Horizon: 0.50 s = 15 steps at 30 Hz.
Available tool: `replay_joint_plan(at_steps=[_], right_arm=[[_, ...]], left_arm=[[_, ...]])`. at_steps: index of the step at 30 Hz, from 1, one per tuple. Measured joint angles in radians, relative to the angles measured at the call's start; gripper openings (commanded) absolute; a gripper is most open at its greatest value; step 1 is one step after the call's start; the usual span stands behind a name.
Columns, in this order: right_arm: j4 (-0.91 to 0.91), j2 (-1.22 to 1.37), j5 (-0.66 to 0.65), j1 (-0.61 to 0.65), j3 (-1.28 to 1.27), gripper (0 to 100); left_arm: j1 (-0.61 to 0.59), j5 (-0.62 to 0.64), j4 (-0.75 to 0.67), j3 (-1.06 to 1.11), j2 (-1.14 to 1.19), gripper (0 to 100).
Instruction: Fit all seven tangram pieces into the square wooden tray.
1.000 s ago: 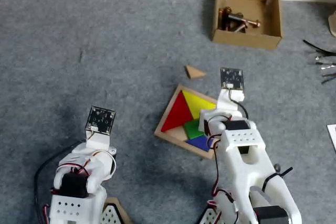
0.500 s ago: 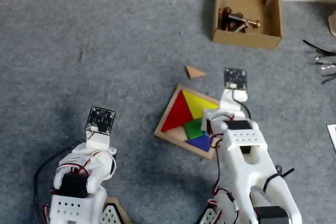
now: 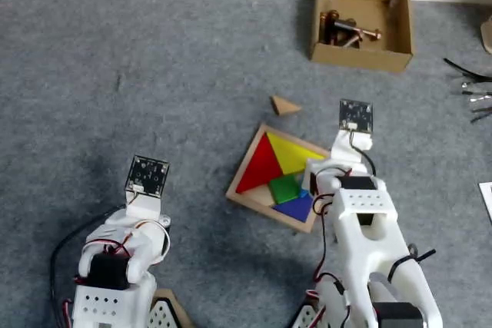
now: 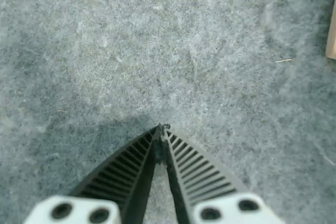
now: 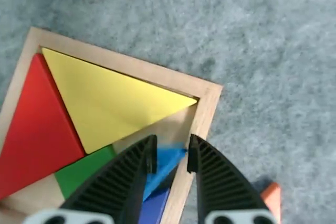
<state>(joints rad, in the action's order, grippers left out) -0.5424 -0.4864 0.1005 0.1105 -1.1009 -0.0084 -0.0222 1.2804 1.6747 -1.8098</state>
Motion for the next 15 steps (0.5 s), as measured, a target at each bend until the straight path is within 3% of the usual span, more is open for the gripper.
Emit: replay_joint_plan(at_steps=[15], right_arm=[[-0.137,-0.002,-0.086,-0.063,0.011,9.2]], left_arm=[[0.0,0.0,0.0,0.0,0.0,1]])
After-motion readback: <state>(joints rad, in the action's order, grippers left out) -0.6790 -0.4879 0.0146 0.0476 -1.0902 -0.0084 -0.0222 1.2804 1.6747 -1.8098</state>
